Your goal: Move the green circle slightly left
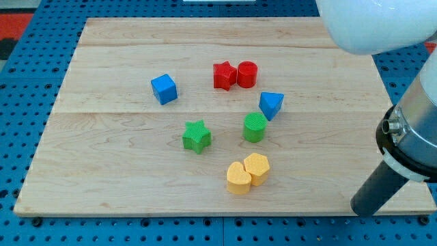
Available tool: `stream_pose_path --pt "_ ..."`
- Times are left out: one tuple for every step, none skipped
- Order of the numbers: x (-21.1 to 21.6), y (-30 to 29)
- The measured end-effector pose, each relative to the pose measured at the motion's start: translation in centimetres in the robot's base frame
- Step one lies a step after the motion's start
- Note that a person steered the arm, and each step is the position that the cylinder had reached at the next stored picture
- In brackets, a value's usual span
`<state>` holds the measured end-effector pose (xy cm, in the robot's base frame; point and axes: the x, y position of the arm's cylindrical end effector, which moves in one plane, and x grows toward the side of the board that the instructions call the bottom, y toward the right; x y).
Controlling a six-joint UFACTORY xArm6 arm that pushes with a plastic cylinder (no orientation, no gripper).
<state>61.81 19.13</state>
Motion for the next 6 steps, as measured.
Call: stream_pose_path --pt "-1.3 0.0" --pt "-4.7 -0.1" --pt "-8.6 -3.5" --pt "-10.6 -7.8" --pt "-10.9 -13.3" --pt "-11.7 -19.1"
